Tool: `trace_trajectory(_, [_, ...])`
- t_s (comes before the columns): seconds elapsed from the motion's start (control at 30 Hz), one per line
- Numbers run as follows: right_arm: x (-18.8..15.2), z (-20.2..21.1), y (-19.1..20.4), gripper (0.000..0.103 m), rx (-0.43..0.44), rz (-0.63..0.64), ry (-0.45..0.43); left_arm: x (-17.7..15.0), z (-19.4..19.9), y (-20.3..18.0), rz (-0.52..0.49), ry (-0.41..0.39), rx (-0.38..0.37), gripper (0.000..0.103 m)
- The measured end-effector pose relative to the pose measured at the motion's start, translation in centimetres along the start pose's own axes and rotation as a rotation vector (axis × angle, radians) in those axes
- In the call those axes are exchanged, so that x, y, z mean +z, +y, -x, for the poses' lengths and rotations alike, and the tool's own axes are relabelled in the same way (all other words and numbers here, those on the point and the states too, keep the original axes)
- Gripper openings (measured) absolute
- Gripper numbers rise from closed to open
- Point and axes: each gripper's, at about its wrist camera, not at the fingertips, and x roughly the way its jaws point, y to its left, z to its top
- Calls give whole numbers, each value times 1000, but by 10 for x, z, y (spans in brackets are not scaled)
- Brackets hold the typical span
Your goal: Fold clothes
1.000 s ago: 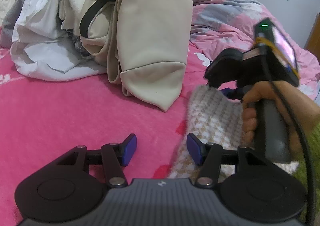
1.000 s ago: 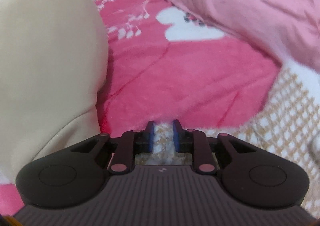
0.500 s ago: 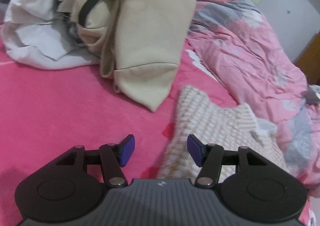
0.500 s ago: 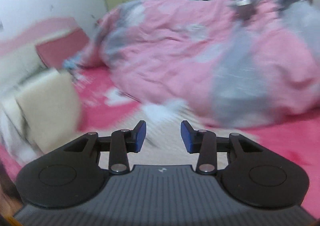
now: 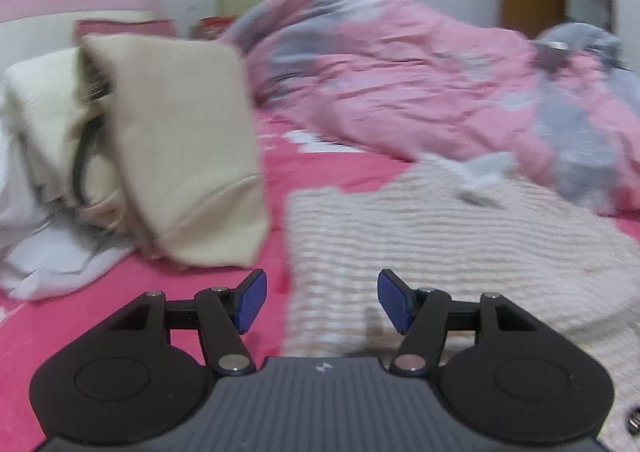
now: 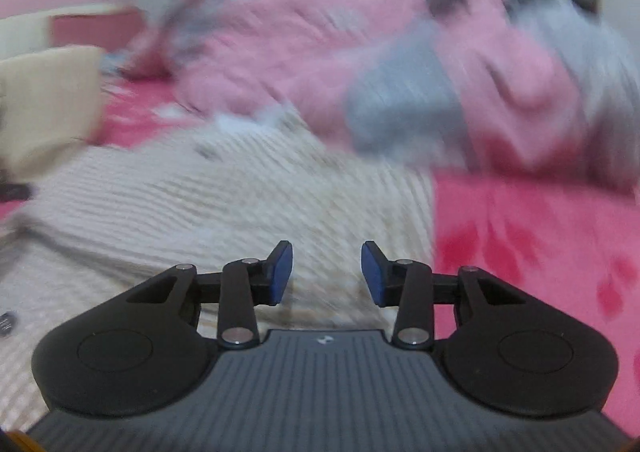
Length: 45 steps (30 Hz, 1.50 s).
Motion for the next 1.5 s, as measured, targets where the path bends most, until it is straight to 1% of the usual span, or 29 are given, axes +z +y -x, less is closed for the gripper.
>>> trace_trajectory(0.03, [-3, 3, 6, 38, 4, 40, -10, -3, -4, -5, -21, 29, -20, 64])
trace_trajectory(0.07, [-11, -3, 10, 39, -12, 72, 27, -6, -9, -10, -40, 60, -28, 65])
trace_trajectory(0.1, [-20, -10, 13, 39, -28, 96, 73, -10, -14, -13, -57, 80, -13, 71])
trace_trajectory(0.13, [-30, -18, 11, 40, -40, 96, 117, -14, -19, -16, -74, 79, 10, 75])
trace_trajectory(0.17, [-30, -17, 9, 40, -39, 83, 107, -16, -22, -17, -78, 80, 24, 80])
trace_trajectory(0.23, [-31, -16, 5, 43, -35, 57, 87, -15, -22, -14, -54, 90, 25, 80])
trace_trajectory(0.33, [-33, -13, -1, 44, -24, 26, 55, -13, -17, -11, -38, 89, 26, 80])
trace_trajectory(0.4, [-30, -1, -3, 44, -26, 6, -11, -11, -12, -9, -32, 85, 29, 78])
trace_trajectory(0.47, [-22, 13, -9, 44, 21, -24, -62, -8, -3, -9, -44, 68, 40, 76])
trace_trajectory(0.53, [-12, 24, -10, 44, 32, -57, -86, -3, 8, -9, -56, 36, 48, 76])
trace_trajectory(0.6, [-1, 24, -7, 44, 18, -70, -89, 1, 17, -10, -68, 2, 46, 76])
trace_trajectory(0.7, [8, 9, 1, 45, -2, -55, -101, 4, 23, -16, -94, -35, 41, 77])
trace_trajectory(0.73, [6, 1, 3, 46, -6, -54, -87, 5, 22, -18, -104, -38, 39, 77])
trace_trajectory(0.8, [-4, -18, 6, 50, -10, -54, -22, 6, 23, -22, -121, -50, 36, 77])
trace_trajectory(0.83, [-6, -26, 5, 54, -9, -57, 10, 7, 27, -22, -122, -68, 35, 77])
trace_trajectory(0.9, [-10, -40, 4, 55, -9, -62, 65, 10, 35, -22, -123, -104, 34, 77])
trace_trajectory(1.0, [-11, -40, 3, 55, -5, -69, 58, 15, 46, -17, -76, -155, 6, 77])
trace_trajectory(1.03, [-11, -40, 2, 55, -2, -75, 58, 15, 45, -16, -55, -155, -13, 77])
trace_trajectory(1.1, [-11, -41, -1, 56, 4, -86, 56, 12, 32, -16, -35, -109, -43, 77])
trace_trajectory(1.17, [-12, -40, -1, 56, 7, -90, 53, 4, 6, -19, -40, -9, -54, 77])
trace_trajectory(1.23, [-12, -40, -1, 56, 9, -94, 51, -13, -24, -25, -76, 82, -22, 85])
trace_trajectory(1.27, [-13, -39, -1, 57, 11, -98, 50, -19, -33, -29, -94, 101, -2, 92])
trace_trajectory(1.3, [-14, -39, -2, 57, 13, -105, 48, -19, -33, -32, -108, 91, 19, 92])
trace_trajectory(1.33, [-14, -39, -3, 58, 15, -111, 46, -18, -31, -33, -104, 95, 24, 91])
trace_trajectory(1.4, [-14, -38, -4, 58, 13, -115, 45, -17, -29, -30, -68, 104, 14, 91])
trace_trajectory(1.47, [-14, -39, -3, 58, 10, -112, 44, -20, -29, -27, -55, 103, 9, 92])
trace_trajectory(1.5, [-14, -39, -3, 58, 8, -109, 43, -20, -26, -28, -61, 90, 12, 92])
